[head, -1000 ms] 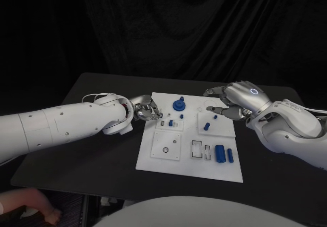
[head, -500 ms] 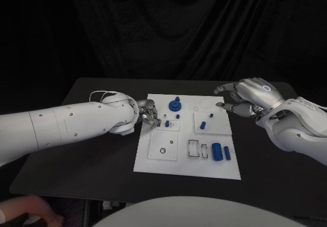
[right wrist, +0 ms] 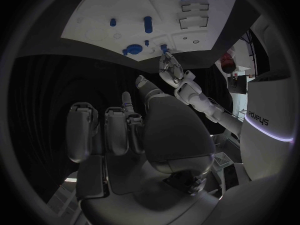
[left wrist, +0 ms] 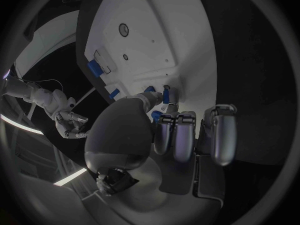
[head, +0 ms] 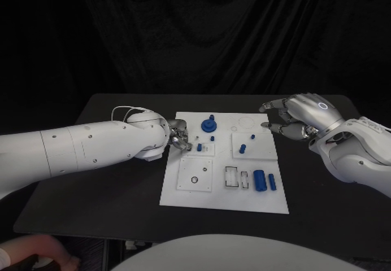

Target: Assemble the parts on the task board

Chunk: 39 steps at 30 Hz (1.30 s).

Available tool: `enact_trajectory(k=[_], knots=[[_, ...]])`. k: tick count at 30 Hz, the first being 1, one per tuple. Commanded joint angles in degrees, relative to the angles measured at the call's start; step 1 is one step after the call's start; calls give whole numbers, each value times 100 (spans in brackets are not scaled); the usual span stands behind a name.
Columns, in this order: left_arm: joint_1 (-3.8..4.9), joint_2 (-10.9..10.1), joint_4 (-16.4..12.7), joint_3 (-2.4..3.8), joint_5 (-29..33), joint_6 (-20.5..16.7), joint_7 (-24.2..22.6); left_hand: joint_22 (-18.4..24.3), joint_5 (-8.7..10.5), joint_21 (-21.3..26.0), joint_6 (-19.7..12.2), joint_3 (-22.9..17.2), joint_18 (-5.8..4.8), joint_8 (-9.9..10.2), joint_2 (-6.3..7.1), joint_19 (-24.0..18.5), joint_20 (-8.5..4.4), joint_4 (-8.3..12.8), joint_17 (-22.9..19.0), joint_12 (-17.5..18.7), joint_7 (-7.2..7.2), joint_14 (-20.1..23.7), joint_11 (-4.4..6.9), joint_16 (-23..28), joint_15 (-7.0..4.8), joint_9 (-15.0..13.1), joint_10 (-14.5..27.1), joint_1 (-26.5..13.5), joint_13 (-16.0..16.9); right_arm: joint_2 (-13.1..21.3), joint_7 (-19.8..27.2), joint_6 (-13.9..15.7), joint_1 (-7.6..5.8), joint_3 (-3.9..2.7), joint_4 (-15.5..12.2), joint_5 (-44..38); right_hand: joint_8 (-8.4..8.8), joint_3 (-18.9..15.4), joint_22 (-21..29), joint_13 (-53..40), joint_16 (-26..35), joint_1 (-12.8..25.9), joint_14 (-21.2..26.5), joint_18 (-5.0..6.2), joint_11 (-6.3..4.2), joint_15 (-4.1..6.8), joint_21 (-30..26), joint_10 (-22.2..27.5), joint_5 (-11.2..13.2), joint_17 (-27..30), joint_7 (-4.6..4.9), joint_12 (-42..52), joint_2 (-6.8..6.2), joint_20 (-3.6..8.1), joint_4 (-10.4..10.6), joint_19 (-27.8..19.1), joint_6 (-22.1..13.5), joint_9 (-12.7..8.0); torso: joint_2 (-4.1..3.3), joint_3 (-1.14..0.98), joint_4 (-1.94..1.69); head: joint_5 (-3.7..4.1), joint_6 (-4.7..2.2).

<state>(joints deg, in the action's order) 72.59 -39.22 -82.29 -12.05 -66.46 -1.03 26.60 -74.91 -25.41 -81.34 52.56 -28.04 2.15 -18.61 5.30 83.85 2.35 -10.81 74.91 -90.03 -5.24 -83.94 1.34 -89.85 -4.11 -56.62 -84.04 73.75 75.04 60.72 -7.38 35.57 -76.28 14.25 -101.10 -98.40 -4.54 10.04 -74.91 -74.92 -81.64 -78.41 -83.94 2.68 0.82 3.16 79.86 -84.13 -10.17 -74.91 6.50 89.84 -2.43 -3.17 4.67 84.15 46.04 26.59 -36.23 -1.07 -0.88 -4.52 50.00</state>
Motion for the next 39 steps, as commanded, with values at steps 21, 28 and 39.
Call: enact_trajectory(k=[21, 28, 39], knots=[[-13, -62, -104, -10, -82, 205, -10, -1196, -55, 72, 345, -137, 17, 34, -5, 151, -43, 82, 1509, 3, 285, -606, 38, -15, -43, -18, -596, -134, 1496, -74, -199, -166, -2, -3, 65, 5, -29, 24, -1184, -1354, 23, -27, -374, -23, -15, 9, -16, -445, -44, -343, -2, -118, 74, 14, 57, 175, 109, -20, 8, 12, -15, -29, 0], [-14, -65, -90, -10, -82, 178, -88, -1189, -40, 93, 350, -171, 21, 41, -18, 141, -43, 93, 1509, 3, 282, -606, 36, -15, -42, -27, -596, -185, 1496, -91, -206, -182, 1, -3, 93, 5, -22, 35, -1180, -1328, 28, -43, -373, -20, -17, 10, -28, -421, -57, -336, -2, -141, 74, 15, 56, 171, 121, -28, 28, 18, -6, -41, 0], [-14, -85, -65, -10, -82, 202, -119, -1183, -2, 127, 384, -211, 26, 82, -108, 130, -37, 20, 1509, 3, 280, -606, 30, -15, -35, -53, -596, -496, 1496, -111, -227, -230, 9, -3, 119, 5, -7, 55, -1175, -1295, 44, -67, -368, -16, -16, 11, -47, -391, -83, -314, 0, -171, 79, 16, 59, 164, 133, -43, 24, 27, -7, -60, 0]])
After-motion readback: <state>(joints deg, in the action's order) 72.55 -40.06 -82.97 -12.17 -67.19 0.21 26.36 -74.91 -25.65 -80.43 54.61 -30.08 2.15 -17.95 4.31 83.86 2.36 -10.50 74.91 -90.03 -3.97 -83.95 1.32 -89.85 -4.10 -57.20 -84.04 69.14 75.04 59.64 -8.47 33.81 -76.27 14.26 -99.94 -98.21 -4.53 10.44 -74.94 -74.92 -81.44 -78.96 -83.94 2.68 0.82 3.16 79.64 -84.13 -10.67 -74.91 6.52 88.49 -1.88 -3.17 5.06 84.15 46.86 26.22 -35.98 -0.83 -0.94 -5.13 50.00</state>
